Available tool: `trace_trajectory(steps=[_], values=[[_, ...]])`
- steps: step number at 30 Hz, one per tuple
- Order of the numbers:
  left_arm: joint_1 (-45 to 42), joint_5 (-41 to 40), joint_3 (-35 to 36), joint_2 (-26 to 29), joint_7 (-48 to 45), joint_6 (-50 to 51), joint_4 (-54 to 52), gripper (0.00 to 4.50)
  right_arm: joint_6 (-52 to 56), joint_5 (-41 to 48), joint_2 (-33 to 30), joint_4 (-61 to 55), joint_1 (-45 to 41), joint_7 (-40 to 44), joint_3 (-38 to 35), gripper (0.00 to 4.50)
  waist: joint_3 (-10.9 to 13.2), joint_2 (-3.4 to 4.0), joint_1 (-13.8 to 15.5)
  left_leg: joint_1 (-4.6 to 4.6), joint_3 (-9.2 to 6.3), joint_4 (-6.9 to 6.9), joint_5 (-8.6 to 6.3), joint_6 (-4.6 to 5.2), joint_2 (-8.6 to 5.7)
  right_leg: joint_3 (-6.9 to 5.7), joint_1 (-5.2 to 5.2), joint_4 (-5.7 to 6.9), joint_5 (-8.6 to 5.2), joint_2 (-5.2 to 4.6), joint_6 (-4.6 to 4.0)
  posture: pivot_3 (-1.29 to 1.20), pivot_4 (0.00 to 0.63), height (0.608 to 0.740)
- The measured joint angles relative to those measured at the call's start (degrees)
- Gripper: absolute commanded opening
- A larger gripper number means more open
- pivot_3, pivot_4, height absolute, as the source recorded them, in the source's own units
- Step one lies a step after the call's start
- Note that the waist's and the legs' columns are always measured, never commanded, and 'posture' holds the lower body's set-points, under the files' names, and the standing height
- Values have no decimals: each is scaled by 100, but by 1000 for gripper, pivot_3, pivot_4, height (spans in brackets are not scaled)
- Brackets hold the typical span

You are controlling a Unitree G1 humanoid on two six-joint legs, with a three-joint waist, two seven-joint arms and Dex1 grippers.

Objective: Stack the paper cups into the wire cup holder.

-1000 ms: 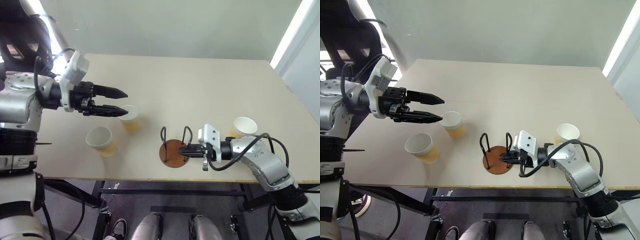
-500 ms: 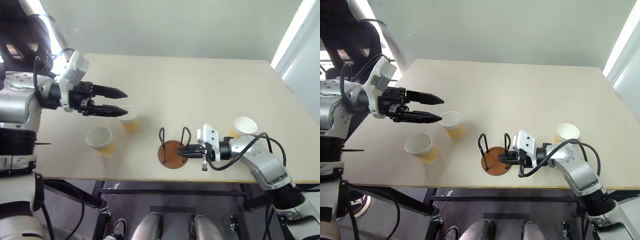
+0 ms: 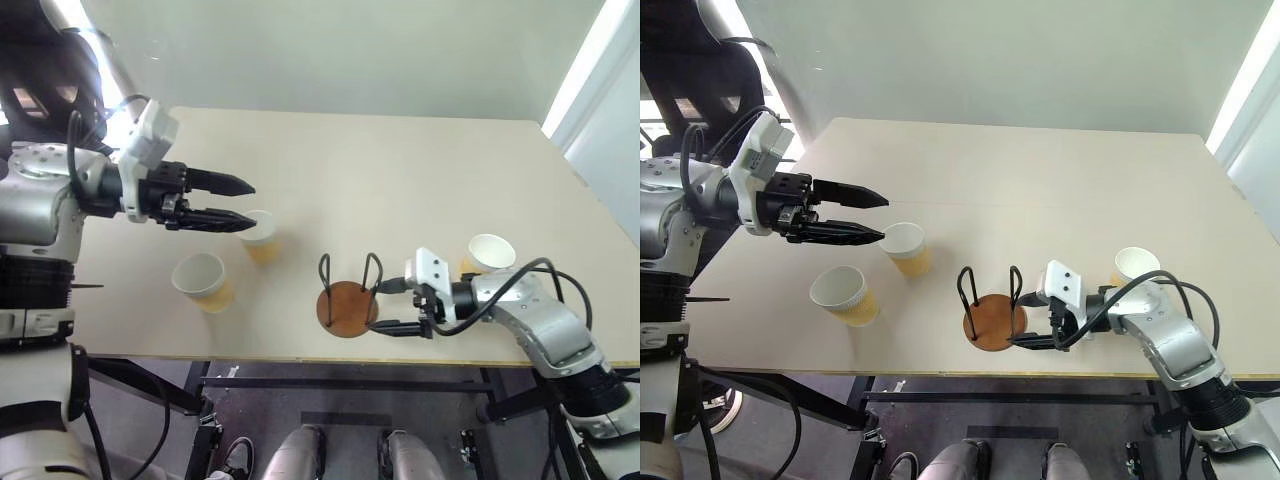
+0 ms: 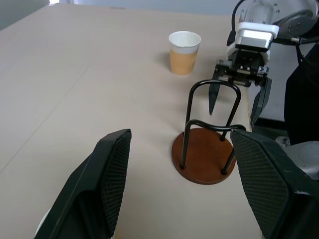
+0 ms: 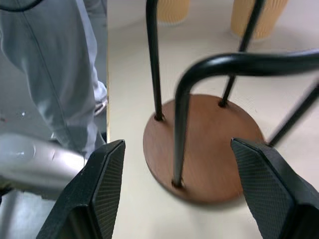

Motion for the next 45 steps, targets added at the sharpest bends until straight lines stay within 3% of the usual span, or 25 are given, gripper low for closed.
trace_trajectory(steps=[6, 11, 16, 20, 26, 28, 37, 40, 45], values=[[-17, -27, 1, -3, -4, 4, -27, 3412, 139, 35, -1086, -466, 259, 183, -560, 3517, 1, -1, 8, -2, 0, -5, -1, -1, 0, 0, 0, -1, -7, 0, -1, 0, 150, 740], [-20, -44, 3, 17, -7, 3, -29, 3412, 269, 215, -2373, -734, 351, 641, -1613, 3517, 1, -1, 7, -4, 0, -14, -4, -2, 0, 1, -4, -2, -16, -1, 5, 0, 150, 740], [-17, -53, 3, 9, -6, -12, -28, 3412, -30, -46, -3024, -366, -20, 730, -1965, 3517, 0, -3, 1, 3, -2, -29, -5, -3, 1, 2, -4, -4, -20, -1, 7, 0, 150, 740], [-5, -46, 2, -43, -4, -71, -19, 3412, -384, -446, -2990, 326, -135, 717, -1668, 3517, 0, -3, -1, 2, -2, -30, -5, 2, 0, 3, -3, -3, -26, -1, 25, 0, 150, 740], [12, -11, 1, -104, -3, -129, -14, 3412, -916, -1067, -2354, 1402, -465, 714, -800, 3517, 2, -1, -10, 0, 0, -29, 7, 24, 0, 3, -3, -4, -12, -1, 62, 0, 150, 740], [42, -9, 4, -98, -2, -129, -27, 3412, -1128, -1259, -2209, 1745, -603, 770, -593, 3517, 2, -1, -14, 1, 0, -29, 38, 77, -1, 3, -2, -5, -12, -2, 62, 0, 150, 740], [303, -84, 146, 161, 32, 38, -308, 3412, -1823, -1816, -1862, 2568, -789, 1010, -182, 3517, 2, -1, -11, 3, -1, -29, 12, 23, -2, 3, 3, -3, -10, -3, 46, 0, 150, 740], [361, -136, 220, 226, 50, 109, -426, 3412, -1977, -1974, -1745, 2728, -802, 1006, -151, 2927, 2, -1, -13, 6, -1, -29, 14, 20, -1, 3, 4, -1, -6, -3, 39, 0, 150, 740], [409, -184, 246, 288, 79, 188, -486, 3412, -2218, -2273, -1500, 3093, -941, 980, -38, 1197, 2, -1, -20, 10, -1, -29, 22, 13, 0, 2, 4, 2, 3, -3, 25, 0, 150, 740]])
